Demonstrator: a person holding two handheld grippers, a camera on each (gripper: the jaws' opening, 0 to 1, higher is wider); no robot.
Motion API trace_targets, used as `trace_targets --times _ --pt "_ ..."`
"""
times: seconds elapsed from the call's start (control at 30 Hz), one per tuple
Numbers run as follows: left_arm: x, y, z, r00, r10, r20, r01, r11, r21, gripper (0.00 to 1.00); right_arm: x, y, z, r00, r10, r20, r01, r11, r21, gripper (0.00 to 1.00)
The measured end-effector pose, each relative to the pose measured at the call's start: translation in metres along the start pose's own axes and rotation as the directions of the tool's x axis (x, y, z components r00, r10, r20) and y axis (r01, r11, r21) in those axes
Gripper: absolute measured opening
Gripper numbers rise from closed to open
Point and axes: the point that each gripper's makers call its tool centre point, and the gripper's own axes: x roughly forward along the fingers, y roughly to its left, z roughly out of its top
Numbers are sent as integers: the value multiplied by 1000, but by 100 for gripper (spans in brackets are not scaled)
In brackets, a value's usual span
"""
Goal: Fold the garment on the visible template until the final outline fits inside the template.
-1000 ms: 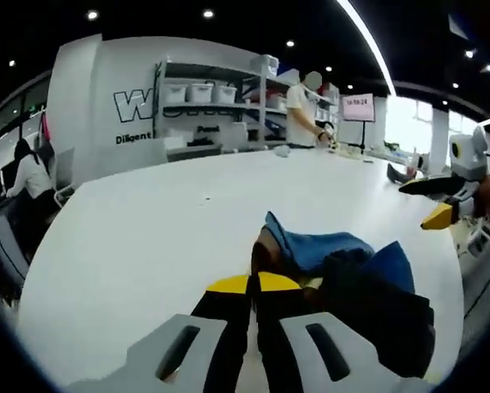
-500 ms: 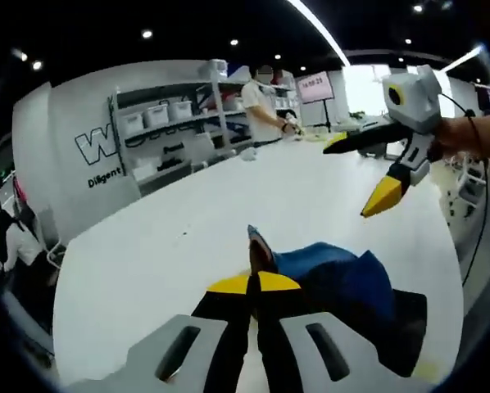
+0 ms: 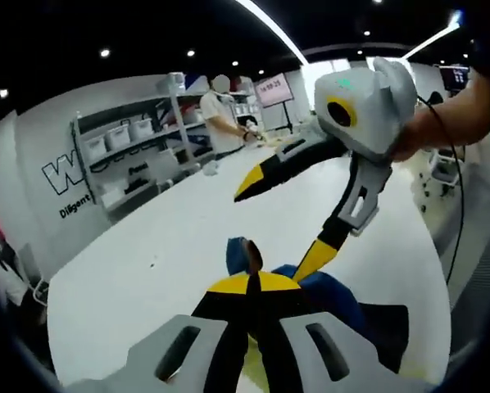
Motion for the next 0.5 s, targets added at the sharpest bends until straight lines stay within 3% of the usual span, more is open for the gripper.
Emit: trace_targets --times 0.17,0.2,0.23,0.27,0.37,0.43,0.5 --pt "1 -9 9 1000 -20 5 19 1000 21 0 2 10 8 998 47 38 -41 987 -154 37" --pt "-1 -10 11 1000 -27 14 27 1000 16 0 1 11 7 998 48 29 -42 982 -186 28" --pt "-3 -11 12 1000 -26 17 26 1000 13 0 0 12 5 998 48 26 -43 985 -168 16" --pt "-3 -12 12 1000 -26 16 26 1000 14 0 0 12 5 998 49 26 -44 985 -165 10" --pt "-4 -12 10 1000 -28 11 28 999 27 0 0 13 6 998 54 34 -49 988 -144 8" --pt "-5 -11 10 999 -25 21 25 1000 10 0 0 13 6 998 60 35 -55 989 -134 1" --pt "-5 -5 10 999 10 35 -11 999 36 0 -1 11 6 998 50 49 -47 997 -58 0"
